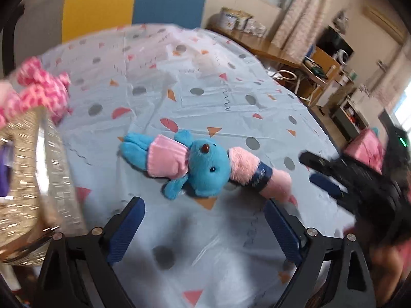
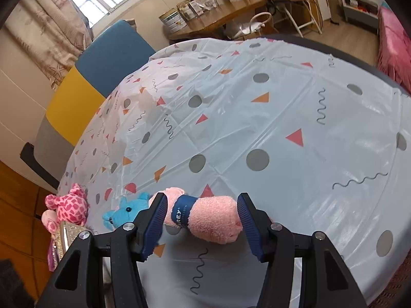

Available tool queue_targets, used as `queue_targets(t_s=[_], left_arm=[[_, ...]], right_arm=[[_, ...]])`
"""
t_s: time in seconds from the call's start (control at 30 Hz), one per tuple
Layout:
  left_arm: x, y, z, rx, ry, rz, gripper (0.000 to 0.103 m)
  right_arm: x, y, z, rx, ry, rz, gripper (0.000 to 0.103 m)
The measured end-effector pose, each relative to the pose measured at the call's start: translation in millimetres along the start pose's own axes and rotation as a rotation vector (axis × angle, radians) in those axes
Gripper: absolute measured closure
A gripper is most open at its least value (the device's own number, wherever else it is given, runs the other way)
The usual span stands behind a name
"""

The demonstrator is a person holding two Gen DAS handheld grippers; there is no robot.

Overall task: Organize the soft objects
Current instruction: 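Grasp the blue plush elephant with the left tool while the right tool grasps the pink dishcloth roll, then carry the blue elephant into the gold tray and release it with the left tool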

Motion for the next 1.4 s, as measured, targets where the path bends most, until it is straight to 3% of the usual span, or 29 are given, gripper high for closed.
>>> queue_targets(t_s=[0.3, 0.4, 0.47, 0.5, 0.6, 0.63, 0.9, 1.17, 1.33, 1.4], left_arm=[[65, -41, 18, -0.289, 0.056, 0.062, 0.005], [84, -50, 21, -0.331, 0.039, 0.075, 0.005], [97, -49, 23, -0.34, 0.031, 0.097, 0.01], [102, -46, 25, -0.345, 0.031, 0.109, 0.026], [106, -40, 25, -0.269, 0.029, 0.089, 0.047], [104, -38, 23, -0.235, 0.036, 0.088, 0.048], [81, -30, 33, -0.129, 0.009, 0.081, 0.05], [43, -79, 42, -0.08, -0.048, 0.018, 0.05], [11, -109, 80, -0.139, -0.083, -0.047, 0.05], [-4, -119, 95, -0.159, -0.105, -0.079, 0.05]], right_arm=[[-2, 1, 7, -0.008, -0.033, 0.001, 0.046], [-1, 1, 7, -0.004, -0.042, 0.007, 0.046], [0, 1, 7, -0.003, -0.047, 0.01, 0.046], [1, 1, 7, -0.004, -0.047, 0.011, 0.046], [2, 2, 7, -0.003, -0.05, 0.019, 0.046], [3, 2, 7, -0.004, -0.048, 0.019, 0.046], [9, 5, 11, -0.068, 0.016, 0.03, 0.046], [48, 9, 34, -0.344, 0.184, 0.127, 0.046], [72, 9, 43, -0.474, 0.22, 0.17, 0.039], [80, 12, 46, -0.485, 0.195, 0.195, 0.039]])
Point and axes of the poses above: each gripper's, at about its wrist camera, not at the fingertips, and x roughly the way its jaws point, z to its left, y to its underside, the point moved 9 cm from there along x, roughly the way its jaws point, and after that the axes turned 7 degrees about z, right-handed, at the moved point
